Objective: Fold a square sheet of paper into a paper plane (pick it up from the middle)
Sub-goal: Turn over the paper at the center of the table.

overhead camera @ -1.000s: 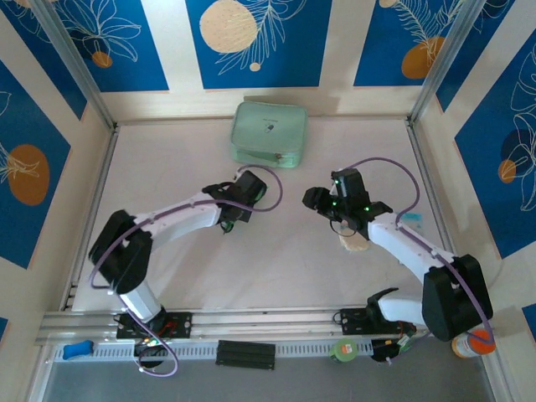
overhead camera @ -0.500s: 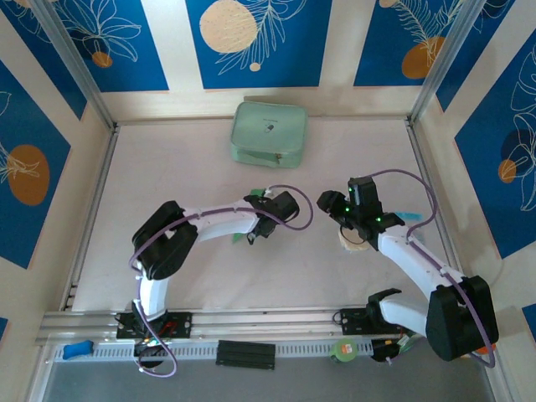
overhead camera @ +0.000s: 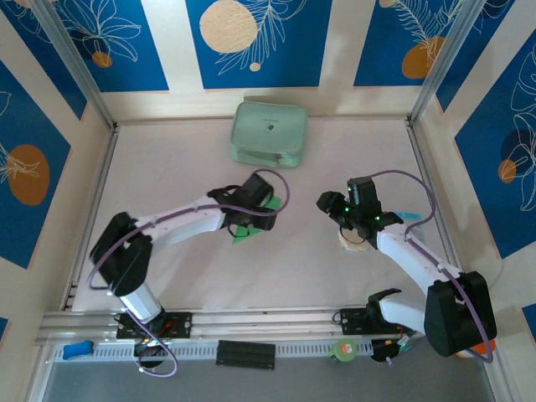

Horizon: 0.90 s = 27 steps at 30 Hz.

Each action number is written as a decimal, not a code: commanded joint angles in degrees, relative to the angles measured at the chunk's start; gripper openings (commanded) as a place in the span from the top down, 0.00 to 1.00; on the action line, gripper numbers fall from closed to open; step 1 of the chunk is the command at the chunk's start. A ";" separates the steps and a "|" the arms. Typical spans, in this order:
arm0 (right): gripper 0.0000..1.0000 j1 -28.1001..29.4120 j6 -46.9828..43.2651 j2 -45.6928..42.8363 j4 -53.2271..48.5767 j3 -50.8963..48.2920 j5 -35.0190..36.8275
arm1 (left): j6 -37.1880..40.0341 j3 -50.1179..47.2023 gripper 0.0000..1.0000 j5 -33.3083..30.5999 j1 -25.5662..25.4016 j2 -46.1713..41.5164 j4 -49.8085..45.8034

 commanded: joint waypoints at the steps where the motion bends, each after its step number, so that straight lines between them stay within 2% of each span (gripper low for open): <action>1: 0.46 0.06 -0.02 1.62 0.77 0.66 -2.08 | -4.92 -5.88 0.51 10.06 3.98 -2.83 7.77; 5: 0.46 0.93 0.07 3.37 1.00 1.64 -2.47 | -6.07 -7.64 0.65 11.54 5.56 -1.61 9.40; 11: 0.46 1.85 -0.05 4.82 0.80 2.49 -2.64 | -7.17 -7.85 0.77 10.03 6.82 1.59 10.16; 20: 0.46 3.10 -1.56 7.76 1.81 4.13 -7.27 | -8.83 -9.98 0.86 9.04 10.25 5.27 13.67; 27: 0.46 6.79 -0.42 12.62 2.96 6.64 -11.96 | -11.39 -12.65 0.88 9.84 12.54 7.14 16.64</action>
